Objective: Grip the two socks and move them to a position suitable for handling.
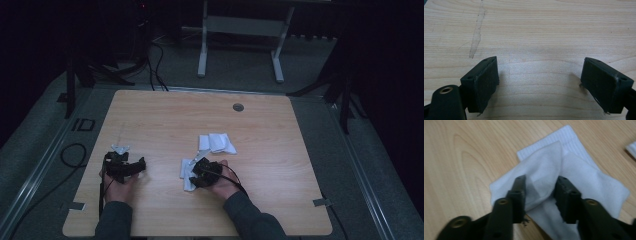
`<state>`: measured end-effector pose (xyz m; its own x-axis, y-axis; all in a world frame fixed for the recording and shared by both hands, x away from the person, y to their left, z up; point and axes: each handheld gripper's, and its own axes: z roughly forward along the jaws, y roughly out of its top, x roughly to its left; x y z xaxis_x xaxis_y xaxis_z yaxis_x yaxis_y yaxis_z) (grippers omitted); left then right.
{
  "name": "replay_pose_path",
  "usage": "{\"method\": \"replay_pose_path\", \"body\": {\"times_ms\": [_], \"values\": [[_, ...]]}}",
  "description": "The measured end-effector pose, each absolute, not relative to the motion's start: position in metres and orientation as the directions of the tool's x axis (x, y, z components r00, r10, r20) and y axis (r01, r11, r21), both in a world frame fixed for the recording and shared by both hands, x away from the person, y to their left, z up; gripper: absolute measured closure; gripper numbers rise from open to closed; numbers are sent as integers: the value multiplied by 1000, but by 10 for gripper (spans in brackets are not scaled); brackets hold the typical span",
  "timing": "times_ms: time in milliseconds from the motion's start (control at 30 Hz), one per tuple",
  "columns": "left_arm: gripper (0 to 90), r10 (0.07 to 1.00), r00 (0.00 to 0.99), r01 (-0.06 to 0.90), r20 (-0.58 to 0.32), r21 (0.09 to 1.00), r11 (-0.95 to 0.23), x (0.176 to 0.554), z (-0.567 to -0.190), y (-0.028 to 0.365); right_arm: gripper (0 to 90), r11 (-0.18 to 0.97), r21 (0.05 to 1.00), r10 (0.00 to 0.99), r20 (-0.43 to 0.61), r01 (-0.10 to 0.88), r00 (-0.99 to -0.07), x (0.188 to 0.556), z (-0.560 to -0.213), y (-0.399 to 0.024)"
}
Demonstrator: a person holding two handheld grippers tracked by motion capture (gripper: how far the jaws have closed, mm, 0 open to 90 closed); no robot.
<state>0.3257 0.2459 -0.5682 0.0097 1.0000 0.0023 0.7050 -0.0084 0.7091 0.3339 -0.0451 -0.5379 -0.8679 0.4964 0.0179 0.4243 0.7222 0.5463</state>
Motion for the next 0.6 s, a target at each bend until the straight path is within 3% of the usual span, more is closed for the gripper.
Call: {"method": "replay_pose_path", "body": {"times_ms": [67, 100, 600], "values": [[148, 1000, 10, 705, 2, 709, -8, 326, -568, 246, 849, 723, 551, 493, 11, 416, -870, 332, -534, -44], [148, 1000, 9, 705, 2, 709, -8, 326, -568, 246, 874, 723, 553, 494, 7, 415, -870, 331, -532, -44], [148, 1000, 10, 706, 2, 709, -9, 326, -568, 246, 880, 704, 607, 513, -77, 368, -855, 320, -479, -69]]}}
